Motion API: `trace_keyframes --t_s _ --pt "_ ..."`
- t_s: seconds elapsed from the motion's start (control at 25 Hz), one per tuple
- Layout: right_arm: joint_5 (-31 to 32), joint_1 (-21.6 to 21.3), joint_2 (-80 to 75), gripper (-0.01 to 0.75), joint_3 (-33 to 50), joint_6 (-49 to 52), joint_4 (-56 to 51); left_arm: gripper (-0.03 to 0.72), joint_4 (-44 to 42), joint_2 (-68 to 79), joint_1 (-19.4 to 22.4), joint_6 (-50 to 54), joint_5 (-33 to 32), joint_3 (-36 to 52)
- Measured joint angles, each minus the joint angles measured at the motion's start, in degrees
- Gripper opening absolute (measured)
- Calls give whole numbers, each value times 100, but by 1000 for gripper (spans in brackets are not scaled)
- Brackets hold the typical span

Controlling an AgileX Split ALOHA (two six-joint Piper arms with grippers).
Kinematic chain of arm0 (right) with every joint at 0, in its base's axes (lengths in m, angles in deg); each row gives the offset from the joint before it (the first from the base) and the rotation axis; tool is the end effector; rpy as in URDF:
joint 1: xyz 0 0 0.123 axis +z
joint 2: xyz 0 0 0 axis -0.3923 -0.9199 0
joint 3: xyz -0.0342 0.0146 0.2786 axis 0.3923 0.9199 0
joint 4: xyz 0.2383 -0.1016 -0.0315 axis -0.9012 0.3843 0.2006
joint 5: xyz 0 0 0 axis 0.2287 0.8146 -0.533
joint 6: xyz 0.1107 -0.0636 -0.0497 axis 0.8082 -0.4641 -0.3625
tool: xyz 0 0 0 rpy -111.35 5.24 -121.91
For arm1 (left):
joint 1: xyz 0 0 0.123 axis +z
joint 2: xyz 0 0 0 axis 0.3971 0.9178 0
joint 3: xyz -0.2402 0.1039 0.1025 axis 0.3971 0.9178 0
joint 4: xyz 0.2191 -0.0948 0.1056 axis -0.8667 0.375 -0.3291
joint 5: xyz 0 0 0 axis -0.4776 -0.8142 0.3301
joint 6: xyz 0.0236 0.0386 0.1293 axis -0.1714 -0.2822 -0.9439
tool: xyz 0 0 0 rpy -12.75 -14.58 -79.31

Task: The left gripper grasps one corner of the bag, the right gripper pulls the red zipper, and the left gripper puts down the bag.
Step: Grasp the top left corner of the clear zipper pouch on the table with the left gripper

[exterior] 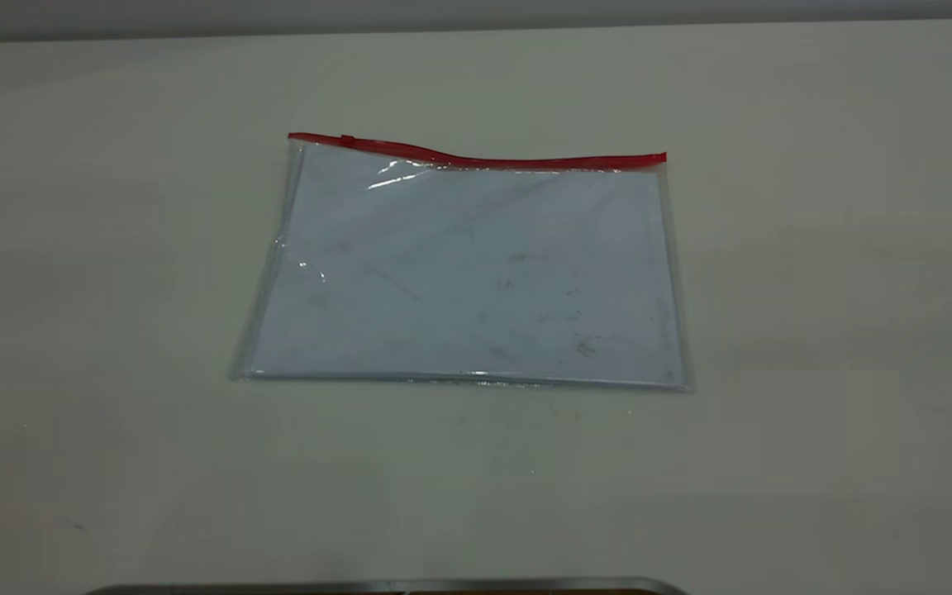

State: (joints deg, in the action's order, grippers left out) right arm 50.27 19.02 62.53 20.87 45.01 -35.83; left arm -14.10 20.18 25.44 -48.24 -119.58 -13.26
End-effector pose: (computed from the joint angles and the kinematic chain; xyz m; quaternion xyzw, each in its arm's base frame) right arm 0.0667 0.0014 0.2950 -0.0036 0.8736 -0.0113 0.4864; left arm 0.1475 -0.0064 0.3018 -0.0469 0.8962 -0.0548 0.4378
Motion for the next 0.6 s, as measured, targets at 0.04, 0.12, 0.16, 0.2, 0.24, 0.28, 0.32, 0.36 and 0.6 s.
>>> trace_keyframes --t_s 0.04,0.12,0.16,0.2,0.24,0.28,0.32,0.36,0.6 --pt "-98 0 -329 574 -121 0 -21 590 130 405 0 0 235 -63" --pt "-403 0 -918 574 -306 21 -95 590 432 1128 0 -18 655 -205" --pt "-573 0 -1225 574 -358 28 -156 590 615 1510 0 -77 838 -263" --pt "-785 0 -1520 574 -401 32 -235 590 805 1821 0 -226 1084 -302" --pt "-1001 0 -1802 574 -417 32 -310 590 964 2189 0 -392 1340 -336" --pt "-1166 0 -2031 574 -425 26 -368 590 1158 2548 0 -587 1576 -367" --pt "-1333 0 -2306 574 -425 26 -429 590 1343 2905 0 -845 1829 -398" --pt "-1478 0 -2578 574 -425 21 -494 590 1538 3198 0 -1123 2065 -445" --pt "-2367 0 -4157 574 -425 -265 -698 590 2662 5109 0 -2802 2627 -1041"
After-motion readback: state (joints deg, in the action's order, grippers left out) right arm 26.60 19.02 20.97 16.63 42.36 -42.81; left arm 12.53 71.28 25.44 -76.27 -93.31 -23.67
